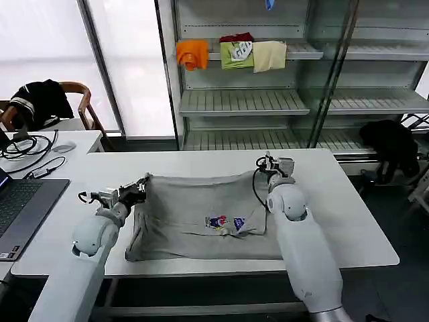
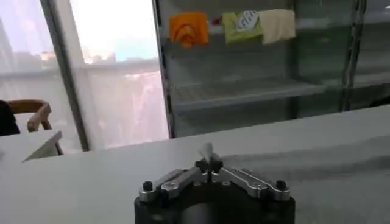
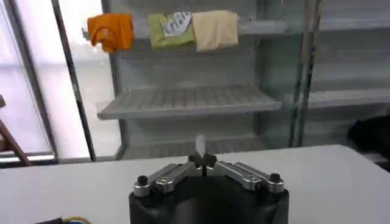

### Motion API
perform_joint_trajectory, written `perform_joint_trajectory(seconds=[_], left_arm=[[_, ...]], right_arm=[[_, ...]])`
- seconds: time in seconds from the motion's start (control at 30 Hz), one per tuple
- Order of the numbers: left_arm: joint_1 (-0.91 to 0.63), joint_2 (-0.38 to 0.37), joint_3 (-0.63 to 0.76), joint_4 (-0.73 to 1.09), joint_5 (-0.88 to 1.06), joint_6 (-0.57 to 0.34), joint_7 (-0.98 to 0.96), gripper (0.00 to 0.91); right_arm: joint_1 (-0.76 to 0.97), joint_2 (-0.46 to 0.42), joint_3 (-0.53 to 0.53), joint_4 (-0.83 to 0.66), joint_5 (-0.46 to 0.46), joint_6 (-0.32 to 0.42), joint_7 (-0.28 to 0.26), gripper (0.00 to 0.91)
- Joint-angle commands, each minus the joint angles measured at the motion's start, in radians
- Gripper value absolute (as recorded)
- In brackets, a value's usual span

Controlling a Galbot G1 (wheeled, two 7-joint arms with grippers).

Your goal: Fold and organize the clothes.

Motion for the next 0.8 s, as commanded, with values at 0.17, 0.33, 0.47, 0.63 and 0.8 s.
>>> perform_joint_trajectory(seconds=[0.17, 0.33, 0.47, 0.63, 0.8], left_arm=[[0.173, 0.013, -0.043, -0.167, 0.007, -0.010, 0.001, 0.010], [0.222, 0.001, -0.063, -0.207, 0.021, -0.008, 0.000, 0.010], [0.259, -0.003, -0.081, -0.237, 0.032, -0.004, 0.001, 0.010], [0.300, -0.015, -0.102, -0.258, 0.042, -0.004, 0.002, 0.010], [0.328, -0.035, -0.106, -0.269, 0.066, -0.005, 0.004, 0.010]], right_arm=[[-0.247, -0.064, 0.033, 0.290, 0.021, -0.001, 0.006, 0.000], [-0.338, -0.093, 0.060, 0.344, 0.046, -0.001, 0.011, 0.000], [-0.396, -0.112, 0.068, 0.366, 0.057, 0.000, 0.015, 0.000], [-0.448, -0.112, 0.085, 0.368, 0.072, 0.005, 0.020, 0.000], [-0.496, -0.108, 0.081, 0.349, 0.072, 0.028, 0.024, 0.000]])
